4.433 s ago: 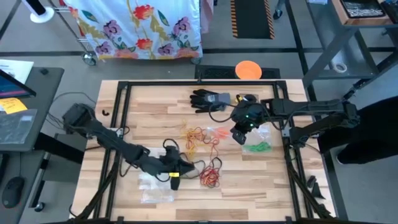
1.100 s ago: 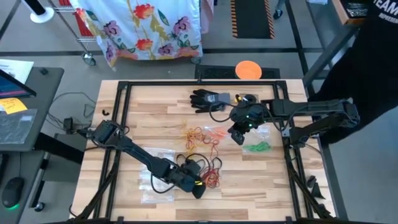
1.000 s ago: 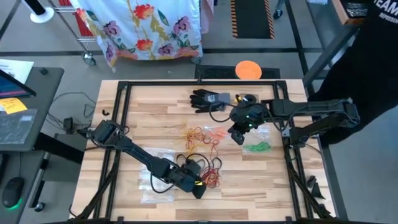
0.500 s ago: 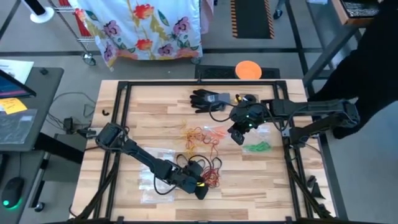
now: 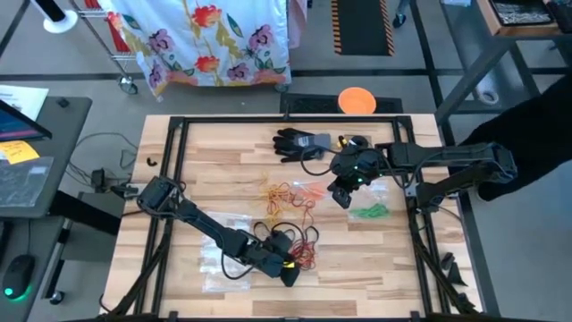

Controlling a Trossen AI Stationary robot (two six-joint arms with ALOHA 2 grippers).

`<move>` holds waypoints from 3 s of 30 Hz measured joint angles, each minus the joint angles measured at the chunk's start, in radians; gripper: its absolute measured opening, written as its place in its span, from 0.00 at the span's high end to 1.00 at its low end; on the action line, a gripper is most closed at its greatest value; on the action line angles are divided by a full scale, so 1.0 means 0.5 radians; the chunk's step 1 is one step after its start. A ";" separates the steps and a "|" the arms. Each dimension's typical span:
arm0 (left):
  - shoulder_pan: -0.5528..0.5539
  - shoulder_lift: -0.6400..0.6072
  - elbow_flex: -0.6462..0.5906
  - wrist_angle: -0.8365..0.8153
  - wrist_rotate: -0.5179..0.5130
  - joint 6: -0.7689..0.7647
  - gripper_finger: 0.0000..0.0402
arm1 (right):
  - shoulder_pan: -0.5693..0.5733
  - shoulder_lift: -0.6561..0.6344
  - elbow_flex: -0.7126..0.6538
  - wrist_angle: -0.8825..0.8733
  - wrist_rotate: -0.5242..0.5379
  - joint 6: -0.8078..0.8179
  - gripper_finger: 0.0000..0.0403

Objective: Sort rubber bands
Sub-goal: Put the orange rubber band into the transparent zip bag

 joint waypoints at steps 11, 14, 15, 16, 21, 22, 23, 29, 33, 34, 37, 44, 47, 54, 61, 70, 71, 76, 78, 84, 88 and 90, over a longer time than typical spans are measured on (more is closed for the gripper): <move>0.036 -0.073 -0.001 -0.047 0.099 0.312 0.98 | 0.000 0.000 0.000 0.001 0.000 0.001 1.00; 0.053 -0.189 -0.001 -0.120 0.090 0.410 0.99 | -0.001 0.000 0.000 0.000 0.000 0.001 1.00; 0.059 -0.233 -0.001 -0.133 0.071 0.448 0.99 | 0.000 0.000 0.000 -0.001 0.000 0.001 1.00; 0.062 -0.279 -0.001 -0.132 0.040 0.491 0.99 | 0.000 -0.001 0.000 -0.001 0.000 0.001 1.00; 0.062 -0.502 -0.001 -0.184 -0.169 0.711 1.00 | 0.000 0.000 0.000 -0.001 0.000 0.001 1.00; 0.065 -0.550 -0.001 -0.181 -0.213 0.759 1.00 | 0.000 0.000 0.000 -0.003 0.000 0.001 1.00; 0.070 -0.599 -0.001 -0.172 -0.260 0.812 1.00 | -0.001 0.000 0.000 -0.001 0.000 0.001 1.00; 0.226 -0.852 0.000 -0.093 -0.352 1.116 1.00 | 0.000 0.000 0.000 0.001 0.000 0.001 1.00; 0.416 -0.896 0.001 -0.011 -0.130 1.182 1.00 | 0.000 0.000 0.000 0.018 0.000 0.000 1.00; 0.465 -0.895 0.001 0.000 -0.035 1.184 1.00 | 0.000 -0.001 0.000 0.019 0.000 0.000 1.00; 0.583 -0.881 0.001 0.049 0.157 1.209 1.00 | -0.001 0.000 0.000 0.019 0.000 0.000 1.00; 0.686 -0.883 -0.001 0.388 0.320 1.295 1.00 | -0.001 -0.001 0.000 0.015 0.000 -0.004 1.00; 0.723 -0.885 0.000 0.389 0.343 1.293 1.00 | 0.000 -0.001 0.000 0.015 0.000 -0.004 1.00; 0.739 -0.885 0.000 0.262 0.199 1.345 1.00 | -0.001 0.000 0.000 0.015 0.000 -0.003 1.00; 0.739 -0.880 0.000 0.226 0.077 1.385 1.00 | -0.022 0.000 0.000 0.017 0.000 -0.002 1.00; 0.799 -0.675 0.002 0.412 0.134 1.360 1.00 | -0.085 -0.001 0.000 0.077 0.000 -0.013 1.00; 0.808 -0.667 0.003 0.419 0.139 1.360 1.00 | -0.085 0.000 0.000 0.089 0.000 -0.013 1.00; 0.836 -0.674 0.003 0.484 0.135 1.387 1.00 | -0.085 -0.001 0.000 0.091 0.000 -0.028 1.00; 0.836 -0.670 0.003 0.550 0.136 1.443 0.98 | -0.084 0.000 0.000 0.093 0.000 -0.055 1.00; 0.823 -0.672 0.003 0.545 0.111 1.520 0.84 | -0.084 0.000 0.000 0.095 0.001 -0.087 1.00; 0.825 -0.672 0.003 0.515 0.109 1.358 0.73 | -0.084 0.000 0.000 0.097 0.001 -0.087 1.00; 0.824 -0.671 0.003 0.511 0.110 1.259 0.70 | -0.084 -0.001 0.000 0.098 0.000 -0.087 1.00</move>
